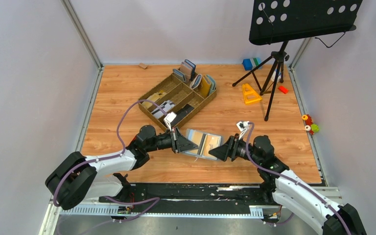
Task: Take the credit cards out of the card holder
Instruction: Remove the credit card from the card holder.
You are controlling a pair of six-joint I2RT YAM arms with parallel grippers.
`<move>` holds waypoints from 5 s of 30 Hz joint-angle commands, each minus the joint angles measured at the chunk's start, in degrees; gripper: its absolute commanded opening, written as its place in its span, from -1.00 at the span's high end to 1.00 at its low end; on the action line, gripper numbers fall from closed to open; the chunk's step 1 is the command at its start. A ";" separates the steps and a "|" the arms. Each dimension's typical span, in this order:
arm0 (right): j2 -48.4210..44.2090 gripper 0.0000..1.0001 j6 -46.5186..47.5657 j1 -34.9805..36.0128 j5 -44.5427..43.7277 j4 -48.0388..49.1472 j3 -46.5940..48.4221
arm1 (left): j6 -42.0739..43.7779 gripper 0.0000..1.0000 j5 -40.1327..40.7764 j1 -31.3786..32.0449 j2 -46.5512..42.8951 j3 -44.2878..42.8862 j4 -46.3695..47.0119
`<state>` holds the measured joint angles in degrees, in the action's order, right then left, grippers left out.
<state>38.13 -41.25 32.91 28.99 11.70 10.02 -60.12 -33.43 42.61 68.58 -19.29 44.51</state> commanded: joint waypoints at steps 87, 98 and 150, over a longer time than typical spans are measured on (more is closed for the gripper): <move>9.37 1.00 -1.06 -0.23 9.07 6.54 2.62 | 19.24 0.30 3.05 4.85 2.73 -12.04 -27.21; 13.35 1.00 -8.76 -0.29 18.34 21.77 -0.17 | 13.19 0.17 -2.13 4.85 7.53 -8.64 -13.84; 3.05 0.96 -11.63 -0.73 13.18 21.82 -4.20 | 7.07 1.00 -8.33 0.54 4.73 -1.56 -2.63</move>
<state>40.86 -53.28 32.42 41.85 29.39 5.45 -54.50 -41.93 43.40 73.60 -20.99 40.88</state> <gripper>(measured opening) 0.113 0.004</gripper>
